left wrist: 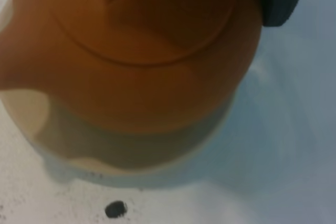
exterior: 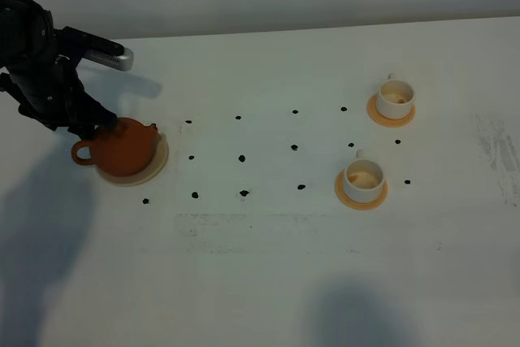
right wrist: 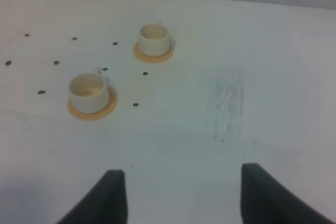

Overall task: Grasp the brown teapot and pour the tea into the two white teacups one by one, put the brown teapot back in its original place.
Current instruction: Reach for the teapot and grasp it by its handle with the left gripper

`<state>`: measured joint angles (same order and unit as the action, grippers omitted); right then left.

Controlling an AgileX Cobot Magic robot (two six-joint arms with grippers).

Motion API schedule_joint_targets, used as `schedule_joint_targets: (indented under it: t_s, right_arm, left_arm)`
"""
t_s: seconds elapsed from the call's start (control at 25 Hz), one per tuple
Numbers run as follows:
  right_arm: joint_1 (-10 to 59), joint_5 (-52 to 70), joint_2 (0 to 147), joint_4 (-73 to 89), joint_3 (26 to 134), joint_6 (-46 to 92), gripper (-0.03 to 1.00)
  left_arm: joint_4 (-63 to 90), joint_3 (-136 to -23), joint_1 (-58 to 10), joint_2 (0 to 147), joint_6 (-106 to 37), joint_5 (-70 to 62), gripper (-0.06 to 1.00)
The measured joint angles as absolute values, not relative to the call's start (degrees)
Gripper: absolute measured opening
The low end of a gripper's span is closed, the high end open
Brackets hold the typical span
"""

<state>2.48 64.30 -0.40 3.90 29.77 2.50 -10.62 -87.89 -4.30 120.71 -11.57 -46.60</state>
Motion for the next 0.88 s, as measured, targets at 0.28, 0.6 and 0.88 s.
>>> schedule_joint_targets:
  t_s: [0.28, 0.6, 0.88]
  right_arm:
    - [2.48, 64.3, -0.4, 3.9, 29.77, 2.5, 0.47]
    - [2.48, 64.3, -0.4, 3.9, 29.77, 2.5, 0.47]
    - [2.48, 64.3, -0.4, 3.9, 29.77, 2.5, 0.47]
  left_arm:
    - [-8.2, -87.89, -4.24, 120.71, -11.57, -50.48, 0.52]
    - [-7.97, -87.89, -4.24, 120.71, -11.57, -51.48, 0.52]
    - [-7.91, -87.89, -4.24, 120.71, -11.89, -54.41, 0.52]
